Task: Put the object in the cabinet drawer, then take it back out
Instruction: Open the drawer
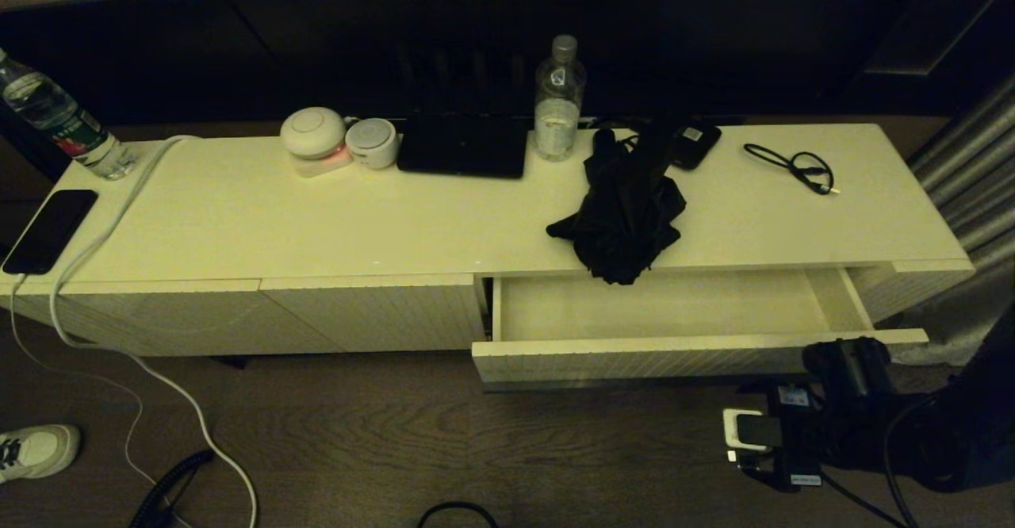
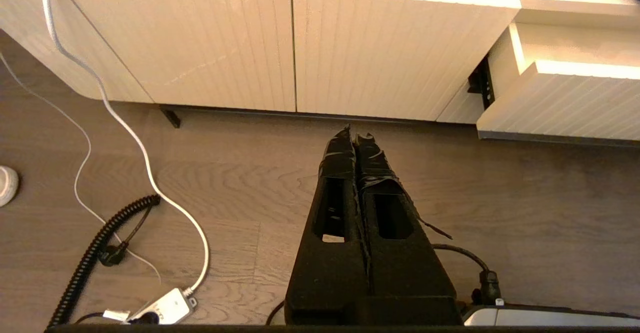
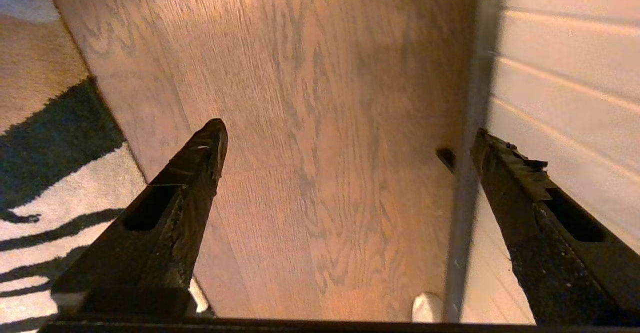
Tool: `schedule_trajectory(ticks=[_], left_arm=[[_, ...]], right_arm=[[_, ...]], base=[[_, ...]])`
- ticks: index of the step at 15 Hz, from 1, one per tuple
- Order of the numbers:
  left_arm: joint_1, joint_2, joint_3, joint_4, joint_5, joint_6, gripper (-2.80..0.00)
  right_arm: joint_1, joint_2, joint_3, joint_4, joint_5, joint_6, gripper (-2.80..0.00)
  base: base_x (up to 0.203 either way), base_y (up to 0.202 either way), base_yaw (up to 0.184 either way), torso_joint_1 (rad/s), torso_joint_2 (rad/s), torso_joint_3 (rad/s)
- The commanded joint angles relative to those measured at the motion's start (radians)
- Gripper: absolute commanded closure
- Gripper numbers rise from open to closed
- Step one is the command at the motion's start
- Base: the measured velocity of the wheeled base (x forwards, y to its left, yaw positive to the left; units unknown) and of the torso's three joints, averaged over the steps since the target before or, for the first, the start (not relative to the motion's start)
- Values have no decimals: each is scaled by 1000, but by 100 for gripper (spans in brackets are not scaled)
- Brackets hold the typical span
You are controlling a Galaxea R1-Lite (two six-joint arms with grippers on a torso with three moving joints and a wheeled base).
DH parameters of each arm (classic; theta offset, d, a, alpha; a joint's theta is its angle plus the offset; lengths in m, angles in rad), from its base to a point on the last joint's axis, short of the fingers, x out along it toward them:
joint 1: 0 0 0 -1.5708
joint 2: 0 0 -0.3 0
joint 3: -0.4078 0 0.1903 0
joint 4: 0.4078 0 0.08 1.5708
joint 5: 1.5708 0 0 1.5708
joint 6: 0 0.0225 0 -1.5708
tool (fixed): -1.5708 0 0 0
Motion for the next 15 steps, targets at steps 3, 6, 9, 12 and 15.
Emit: schedule_trajectory(ticks=[3,6,9,12,15], left_arm=[[1,-2,0,0,0,-1,0],[0,-2,1,0,0,-1,0],[1,-2,0,0,0,-1,0],[1,-2,0,0,0,-1,0],[1,-2,0,0,0,-1,0]], right_arm=[[4,-234,65,33,5,21,-280],[1,-438,55,258,7,29,-280],[-13,-634,-1,547,7,34,0],[-17,-760,-154,831,4,44,0],[26,-768,-306,971,-9,98,0]], base=[[0,0,0,0,0,0],[0,0,0,0,0,0],[0,0,0,0,0,0],[0,0,0,0,0,0],[0,0,0,0,0,0]])
